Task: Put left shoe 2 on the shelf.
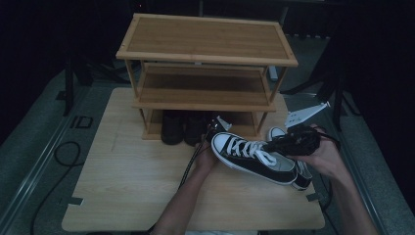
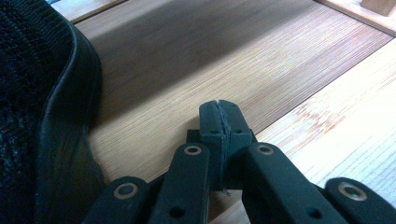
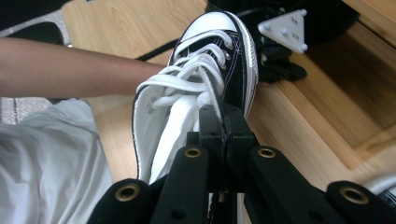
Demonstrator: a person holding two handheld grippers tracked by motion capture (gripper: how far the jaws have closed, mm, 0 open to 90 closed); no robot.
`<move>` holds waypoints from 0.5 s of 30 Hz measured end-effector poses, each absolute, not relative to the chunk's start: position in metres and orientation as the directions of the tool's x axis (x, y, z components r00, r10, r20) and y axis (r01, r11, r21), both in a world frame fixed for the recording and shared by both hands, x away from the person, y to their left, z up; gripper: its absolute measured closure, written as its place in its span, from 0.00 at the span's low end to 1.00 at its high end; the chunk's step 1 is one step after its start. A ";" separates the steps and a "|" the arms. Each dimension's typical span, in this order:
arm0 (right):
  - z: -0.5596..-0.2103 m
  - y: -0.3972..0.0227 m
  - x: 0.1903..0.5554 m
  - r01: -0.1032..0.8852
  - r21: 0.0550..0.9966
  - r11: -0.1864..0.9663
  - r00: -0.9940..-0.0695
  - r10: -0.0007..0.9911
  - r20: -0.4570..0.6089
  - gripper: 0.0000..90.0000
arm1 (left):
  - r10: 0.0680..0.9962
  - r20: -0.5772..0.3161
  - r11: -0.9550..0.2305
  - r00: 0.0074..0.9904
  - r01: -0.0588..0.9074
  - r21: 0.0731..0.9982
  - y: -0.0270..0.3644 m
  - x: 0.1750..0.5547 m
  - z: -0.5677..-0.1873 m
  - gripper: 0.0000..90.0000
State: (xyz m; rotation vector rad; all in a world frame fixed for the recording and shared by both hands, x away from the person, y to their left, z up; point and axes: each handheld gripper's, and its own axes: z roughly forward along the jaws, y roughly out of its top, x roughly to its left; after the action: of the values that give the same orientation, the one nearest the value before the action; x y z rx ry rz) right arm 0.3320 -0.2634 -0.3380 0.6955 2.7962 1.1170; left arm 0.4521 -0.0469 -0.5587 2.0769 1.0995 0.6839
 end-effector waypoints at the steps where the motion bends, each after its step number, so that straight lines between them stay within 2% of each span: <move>1: -0.338 -0.262 0.332 0.384 0.667 0.639 -0.900 0.420 0.115 0.99 | 0.853 0.131 -0.411 0.505 0.496 0.765 -0.047 0.452 -0.559 1.00; 15: -0.326 -0.239 0.342 0.344 0.707 0.618 -0.919 0.375 0.120 0.99 | 0.860 0.134 -0.405 0.493 0.498 0.766 -0.047 0.452 -0.559 1.00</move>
State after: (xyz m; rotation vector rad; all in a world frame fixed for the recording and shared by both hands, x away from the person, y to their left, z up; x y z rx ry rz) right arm 0.3417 -0.2389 -0.3256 0.6207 2.7901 1.2050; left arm 0.4517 -0.0470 -0.5586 2.0698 1.1127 0.6944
